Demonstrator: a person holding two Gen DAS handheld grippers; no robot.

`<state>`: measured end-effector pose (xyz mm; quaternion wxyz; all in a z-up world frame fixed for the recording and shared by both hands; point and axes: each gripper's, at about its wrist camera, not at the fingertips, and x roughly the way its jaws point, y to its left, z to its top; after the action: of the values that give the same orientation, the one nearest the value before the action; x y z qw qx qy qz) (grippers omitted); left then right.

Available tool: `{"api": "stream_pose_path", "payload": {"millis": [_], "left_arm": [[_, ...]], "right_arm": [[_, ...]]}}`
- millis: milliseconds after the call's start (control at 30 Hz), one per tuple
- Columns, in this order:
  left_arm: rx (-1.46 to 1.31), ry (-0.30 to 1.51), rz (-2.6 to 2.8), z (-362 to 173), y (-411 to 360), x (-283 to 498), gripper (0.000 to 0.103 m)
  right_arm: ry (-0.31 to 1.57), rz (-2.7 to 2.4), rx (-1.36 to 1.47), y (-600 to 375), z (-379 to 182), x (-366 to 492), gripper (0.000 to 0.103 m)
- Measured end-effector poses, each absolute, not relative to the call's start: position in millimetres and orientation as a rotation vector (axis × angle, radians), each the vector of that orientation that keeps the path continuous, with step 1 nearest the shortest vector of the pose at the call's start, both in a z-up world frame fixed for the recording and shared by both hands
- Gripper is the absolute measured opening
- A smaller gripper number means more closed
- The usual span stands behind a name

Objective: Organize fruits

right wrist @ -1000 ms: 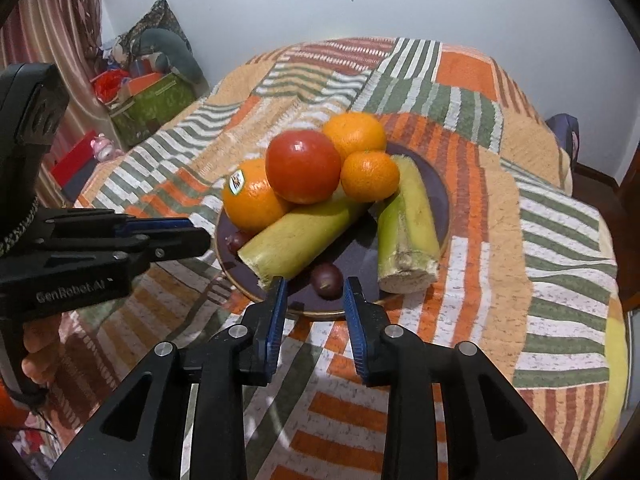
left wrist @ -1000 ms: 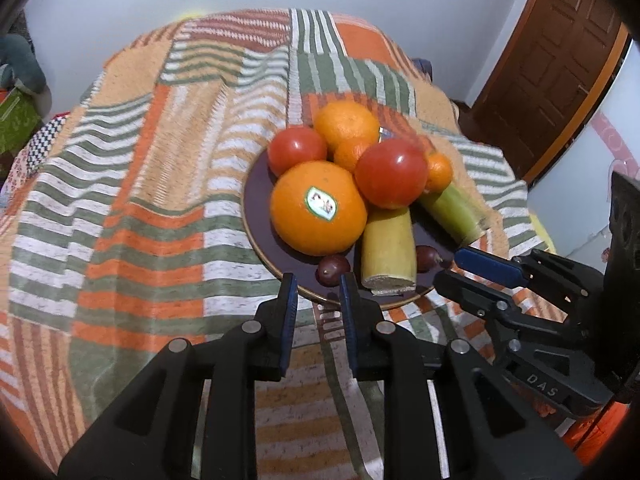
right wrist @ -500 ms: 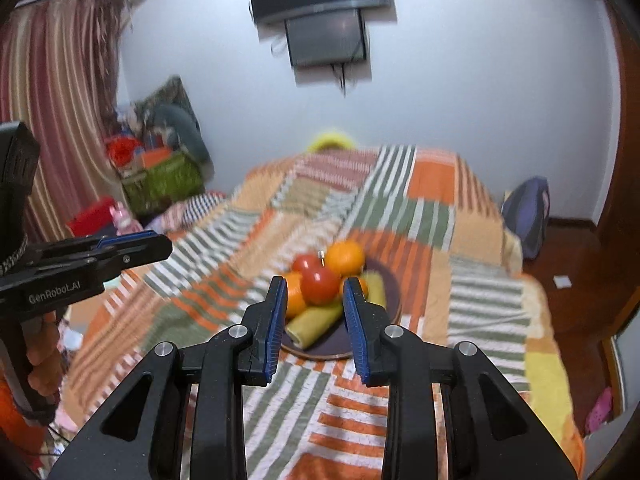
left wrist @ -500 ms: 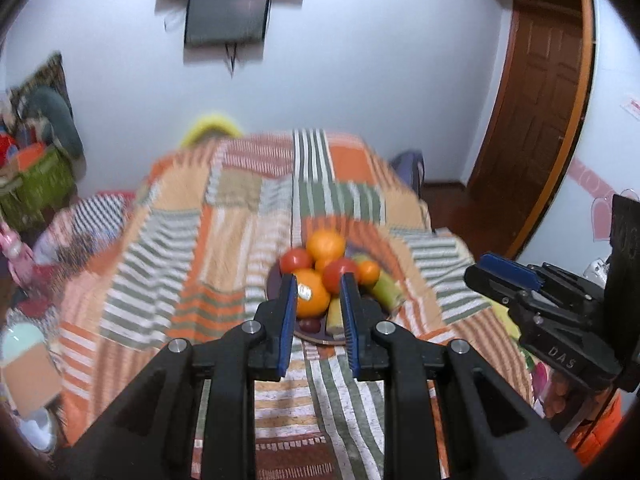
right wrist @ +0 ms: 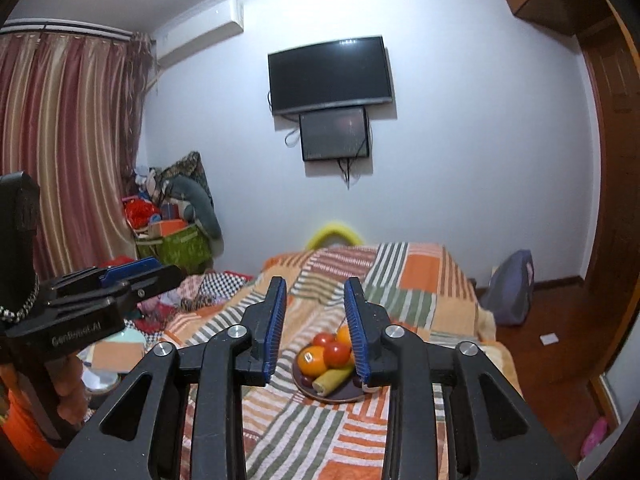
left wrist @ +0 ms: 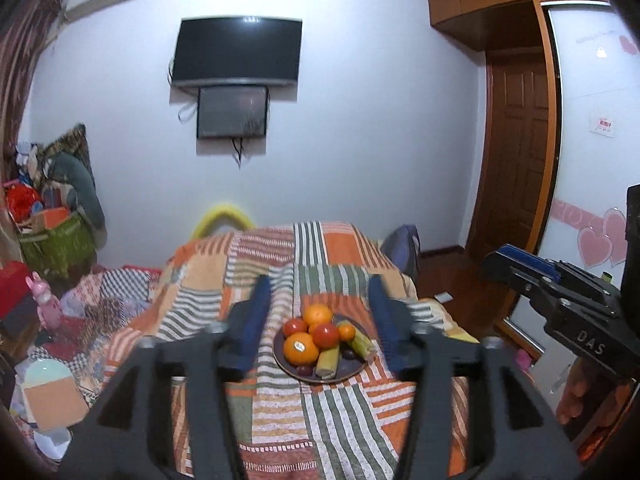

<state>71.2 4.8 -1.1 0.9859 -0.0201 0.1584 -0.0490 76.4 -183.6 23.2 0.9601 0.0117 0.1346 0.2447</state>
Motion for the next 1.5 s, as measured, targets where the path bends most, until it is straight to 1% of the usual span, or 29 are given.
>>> {"api": "stream_pose_path", "payload": {"millis": [33,67,100,167,200,233,267,300,367,500,567,633,733,933,1500], "left_arm": [[-0.038,0.309,-0.097,1,4,67,0.057],[-0.035,0.304,-0.097,2,3,64,0.057],[-0.036,0.301,-0.097,4,3,61,0.058],[-0.043,0.295,-0.099,5,4,56,0.064],[-0.046,0.291,-0.097,6,5,54,0.065],[-0.046,0.284,-0.094,7,5,51,0.067],[-0.045,0.279,-0.091,7,5,48,0.068],[-0.043,0.274,-0.086,8,5,46,0.070],[-0.043,0.262,-0.078,10,5,42,0.081],[-0.040,0.245,-0.064,10,5,38,0.088],[-0.038,0.240,-0.059,10,4,36,0.091],[-0.037,0.236,-0.058,10,3,34,0.093],[-0.032,0.225,-0.045,10,1,32,0.098],[-0.026,0.213,-0.031,9,-1,29,0.102],[-0.006,0.205,-0.021,9,-5,27,0.103]], "right_arm": [[0.261,0.488,0.026,-184,23,74,0.043],[0.249,0.480,0.027,-183,23,72,0.048],[0.242,0.474,0.024,-182,23,74,0.050],[0.234,0.465,0.024,-182,23,72,0.058],[0.231,0.459,0.027,-182,23,70,0.060],[0.229,0.453,0.027,-182,23,69,0.064],[0.226,0.442,0.026,-181,22,70,0.070],[0.219,0.431,0.025,-182,23,66,0.074],[0.209,0.412,0.021,-181,21,66,0.084],[0.203,0.396,0.023,-181,24,59,0.089],[0.191,0.378,0.024,-183,24,56,0.098],[0.169,0.357,0.026,-185,24,50,0.102],[0.158,0.345,0.023,-187,25,48,0.103],[0.159,0.343,0.024,-187,25,49,0.103],[0.150,0.348,0.003,-184,26,42,0.103]]}}
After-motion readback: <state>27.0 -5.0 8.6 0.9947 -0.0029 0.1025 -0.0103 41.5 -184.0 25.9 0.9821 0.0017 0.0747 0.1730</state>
